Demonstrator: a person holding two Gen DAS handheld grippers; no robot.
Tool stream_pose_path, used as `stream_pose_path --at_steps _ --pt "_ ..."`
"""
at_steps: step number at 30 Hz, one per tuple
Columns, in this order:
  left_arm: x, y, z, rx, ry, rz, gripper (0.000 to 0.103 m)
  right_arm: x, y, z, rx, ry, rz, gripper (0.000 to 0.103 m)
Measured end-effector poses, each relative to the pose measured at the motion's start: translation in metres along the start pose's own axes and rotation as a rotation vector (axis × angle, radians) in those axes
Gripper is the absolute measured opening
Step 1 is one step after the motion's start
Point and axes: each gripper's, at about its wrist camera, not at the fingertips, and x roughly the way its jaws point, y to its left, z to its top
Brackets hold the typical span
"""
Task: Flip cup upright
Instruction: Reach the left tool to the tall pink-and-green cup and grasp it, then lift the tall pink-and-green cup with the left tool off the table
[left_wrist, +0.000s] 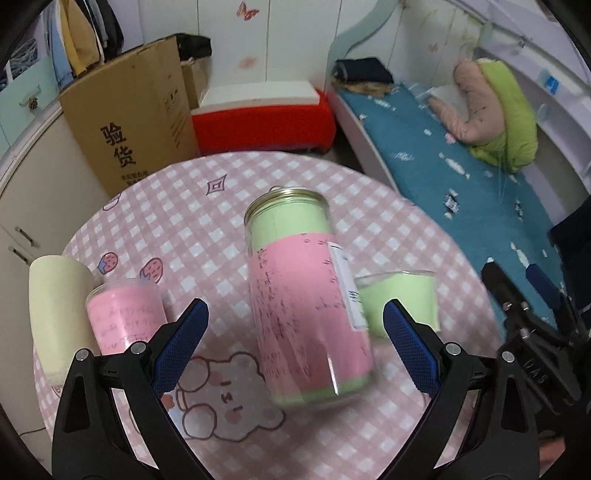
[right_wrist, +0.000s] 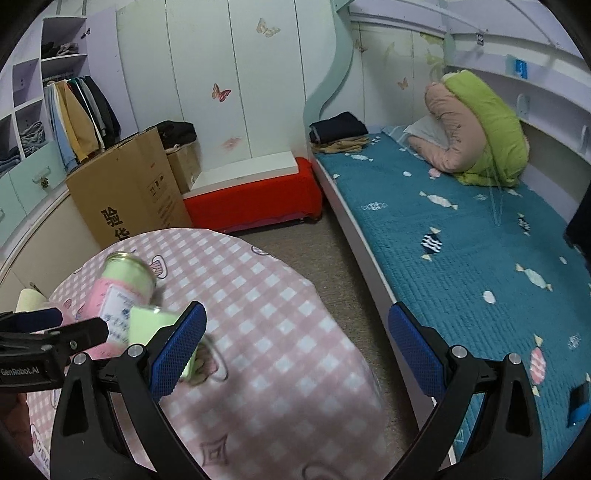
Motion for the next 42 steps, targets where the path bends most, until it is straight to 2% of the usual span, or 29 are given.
stream_pose_path --at_steps 6,9,11,12,13,17,23,30,37,42 --pt "0.023 0.006 0.004 -0.029 0.064 -0.015 0.095 0.014 -0.002 0.006 -0.001 0.000 0.042 0.095" --pt "0.030 0.010 0.003 -0.063 0.089 -0.066 0.095 0.020 -0.003 0.009 0.000 0.009 0.052 0.095" --pt "0.032 0.011 0.001 -0.054 0.098 -0.106 0.089 0.022 -0.003 0.008 0.001 0.012 0.048 0.095" --pt "0.032 0.011 0.000 -0.050 0.107 -0.126 0.075 0.022 -0.003 0.007 0.004 0.014 0.046 0.095" --pt "0.034 0.011 -0.001 -0.053 0.126 -0.143 0.071 0.024 -0.003 0.007 0.007 0.018 0.047 0.095" --pt "0.032 0.011 -0.005 -0.048 0.111 -0.142 0.070 0.028 -0.001 0.005 0.017 0.045 0.082 0.095" --pt "0.019 0.020 -0.013 -0.054 0.072 -0.111 0.070 0.025 -0.004 0.002 0.049 0.048 0.081 0.095" --pt "-0.004 0.025 -0.016 -0.041 0.024 -0.108 0.070 0.013 -0.006 0.002 0.072 0.036 0.040 0.095" --pt "-0.044 0.026 -0.038 -0.023 -0.017 -0.108 0.070 -0.029 0.002 -0.006 0.056 0.015 -0.001 0.095" --pt "-0.069 0.026 -0.073 -0.013 -0.023 -0.088 0.070 -0.071 0.009 -0.028 0.065 0.014 0.001 0.095"
